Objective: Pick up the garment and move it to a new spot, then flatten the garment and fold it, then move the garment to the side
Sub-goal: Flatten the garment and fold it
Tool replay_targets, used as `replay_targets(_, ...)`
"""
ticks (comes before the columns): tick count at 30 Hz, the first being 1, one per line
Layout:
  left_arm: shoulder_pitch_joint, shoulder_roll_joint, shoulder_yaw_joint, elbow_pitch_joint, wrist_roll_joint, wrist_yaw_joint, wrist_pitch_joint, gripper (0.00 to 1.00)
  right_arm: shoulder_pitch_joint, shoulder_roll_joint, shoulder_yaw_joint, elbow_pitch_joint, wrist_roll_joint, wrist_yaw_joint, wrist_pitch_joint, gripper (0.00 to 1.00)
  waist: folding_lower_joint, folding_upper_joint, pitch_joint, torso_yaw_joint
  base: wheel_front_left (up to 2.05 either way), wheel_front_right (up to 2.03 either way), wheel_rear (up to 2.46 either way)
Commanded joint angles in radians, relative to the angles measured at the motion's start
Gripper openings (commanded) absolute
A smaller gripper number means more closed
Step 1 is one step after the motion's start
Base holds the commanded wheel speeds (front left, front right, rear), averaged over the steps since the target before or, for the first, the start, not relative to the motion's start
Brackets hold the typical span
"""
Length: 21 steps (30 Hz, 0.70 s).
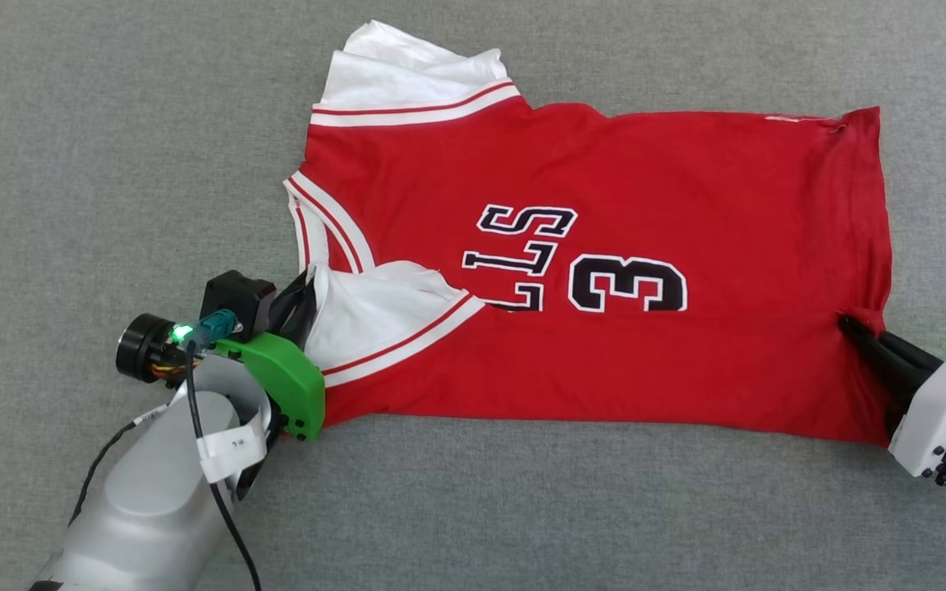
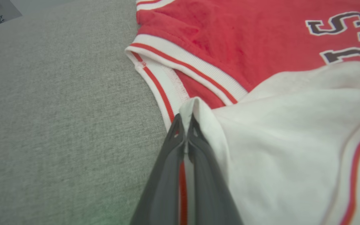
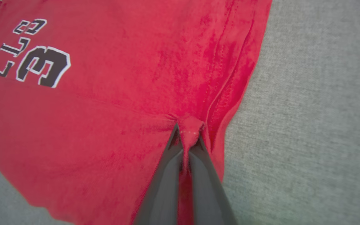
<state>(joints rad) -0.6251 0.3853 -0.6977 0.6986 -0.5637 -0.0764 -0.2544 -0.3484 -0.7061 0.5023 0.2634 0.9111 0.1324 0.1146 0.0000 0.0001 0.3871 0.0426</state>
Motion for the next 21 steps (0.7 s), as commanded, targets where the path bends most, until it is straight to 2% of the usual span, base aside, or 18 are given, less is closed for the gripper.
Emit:
replay_targets(1, 0.014, -0.020, -0.010, 0.037, -0.003, -0.008, 0.011, 0.38, 0.003, 0.012, 0.014, 0.021, 0.004, -0.002, -0.004, 0.28, 0.0000, -0.0001, -0.016, 0.006, 0.00, 0.00, 0.00)
replay_targets(2, 0.013, -0.021, -0.008, 0.046, -0.002, -0.008, 0.007, 1.00, 0.004, 0.012, 0.014, 0.023, 0.006, -0.002, -0.011, 0.94, 0.0000, -0.0001, -0.023, 0.007, 0.00, 0.00, 0.00)
replay_targets(3, 0.013, -0.022, -0.004, 0.052, -0.003, -0.011, 0.003, 1.00, 0.007, 0.011, 0.013, 0.023, 0.006, -0.002, -0.022, 1.00, 0.0000, -0.0001, -0.034, 0.010, 0.00, 0.00, 0.00)
replay_targets(8, -0.003, 0.008, 0.019, 0.036, 0.009, -0.016, -0.005, 1.00, 0.037, -0.004, 0.005, -0.003, 0.001, -0.002, -0.069, 1.00, 0.0000, -0.0001, -0.089, 0.026, 0.00, 0.00, 0.00)
replay_targets(13, -0.035, 0.080, 0.040, -0.039, 0.001, -0.029, 0.014, 1.00, 0.073, -0.014, -0.002, -0.035, -0.002, -0.002, -0.079, 1.00, 0.0000, -0.0001, -0.149, 0.038, 0.00, 0.00, 0.00)
replay_targets(18, -0.074, 0.125, 0.028, -0.133, -0.056, -0.045, 0.167, 1.00, 0.086, -0.017, -0.014, -0.039, -0.005, -0.002, -0.068, 1.00, 0.0000, -0.0001, -0.185, 0.051, 0.00, 0.00, 0.00)
replay_targets(21, -0.085, 0.126, 0.019, -0.178, -0.174, -0.051, 0.355, 1.00, 0.087, -0.014, -0.019, -0.046, -0.005, -0.002, -0.056, 1.00, 0.0000, -0.0001, -0.196, 0.059, 0.00, 0.00, 0.00)
